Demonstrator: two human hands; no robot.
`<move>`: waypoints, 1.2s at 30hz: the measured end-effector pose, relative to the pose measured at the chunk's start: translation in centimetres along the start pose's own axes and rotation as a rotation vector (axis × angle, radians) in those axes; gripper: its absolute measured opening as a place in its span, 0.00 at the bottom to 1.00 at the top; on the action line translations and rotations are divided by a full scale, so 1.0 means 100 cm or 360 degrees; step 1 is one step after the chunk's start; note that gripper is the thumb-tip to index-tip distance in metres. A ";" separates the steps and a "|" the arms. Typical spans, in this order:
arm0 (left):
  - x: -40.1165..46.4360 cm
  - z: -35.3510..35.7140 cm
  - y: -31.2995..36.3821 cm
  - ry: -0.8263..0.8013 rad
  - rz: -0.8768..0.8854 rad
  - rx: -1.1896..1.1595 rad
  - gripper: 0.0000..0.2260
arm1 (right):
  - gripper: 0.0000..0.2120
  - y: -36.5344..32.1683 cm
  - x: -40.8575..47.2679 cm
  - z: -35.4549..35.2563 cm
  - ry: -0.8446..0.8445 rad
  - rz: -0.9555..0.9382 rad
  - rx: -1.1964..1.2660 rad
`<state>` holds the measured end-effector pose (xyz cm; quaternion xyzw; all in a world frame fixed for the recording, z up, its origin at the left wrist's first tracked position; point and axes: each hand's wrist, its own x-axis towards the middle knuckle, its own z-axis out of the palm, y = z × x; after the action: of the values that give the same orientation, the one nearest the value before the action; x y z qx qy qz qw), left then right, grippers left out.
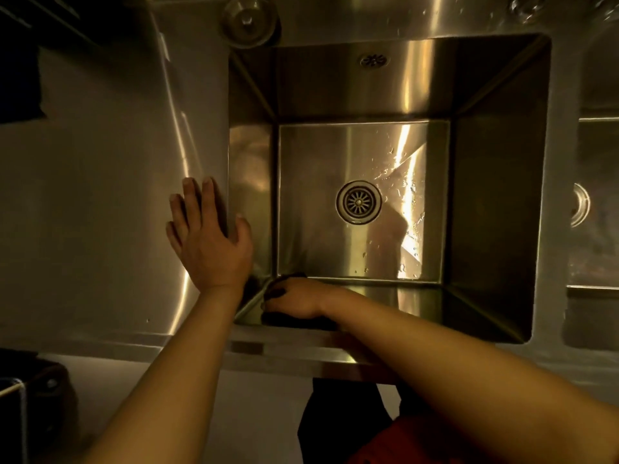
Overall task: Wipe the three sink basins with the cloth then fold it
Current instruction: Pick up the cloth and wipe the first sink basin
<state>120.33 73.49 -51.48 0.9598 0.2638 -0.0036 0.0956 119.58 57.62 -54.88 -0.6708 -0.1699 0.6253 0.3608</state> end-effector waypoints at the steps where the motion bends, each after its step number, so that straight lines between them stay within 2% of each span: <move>1: 0.000 0.001 0.000 0.0013 0.0004 -0.0002 0.34 | 0.19 0.002 0.011 0.000 -0.0027 0.0017 -0.0028; 9: 0.003 0.002 -0.002 0.0023 0.0000 0.0021 0.38 | 0.20 0.048 0.045 -0.012 -0.0045 0.0364 -0.0080; 16: 0.004 -0.002 0.001 0.0018 0.0003 0.0028 0.38 | 0.27 0.119 -0.016 -0.056 -0.0043 0.0446 -0.0207; 21: 0.004 -0.002 0.000 0.0014 0.0017 0.0009 0.39 | 0.17 0.194 -0.073 -0.081 0.0135 0.0889 -0.0175; 24: 0.004 -0.001 0.000 0.0009 0.0014 0.0002 0.39 | 0.13 0.213 -0.086 -0.083 0.0220 0.1013 -0.0165; 27: 0.003 -0.001 0.000 0.0015 0.0019 -0.0002 0.40 | 0.14 0.210 -0.080 -0.078 0.0266 0.1036 -0.0162; 30: 0.003 0.000 0.000 0.0030 0.0021 -0.0018 0.39 | 0.16 0.193 -0.068 -0.074 0.0167 0.1011 -0.0309; 36: 0.004 0.000 -0.001 0.0027 0.0031 -0.0031 0.39 | 0.19 0.117 -0.017 -0.040 0.0076 0.0655 -0.0368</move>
<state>120.63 73.77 -51.48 0.9613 0.2554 0.0080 0.1027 120.52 47.44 -61.98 -0.7427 -0.0915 0.6460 0.1506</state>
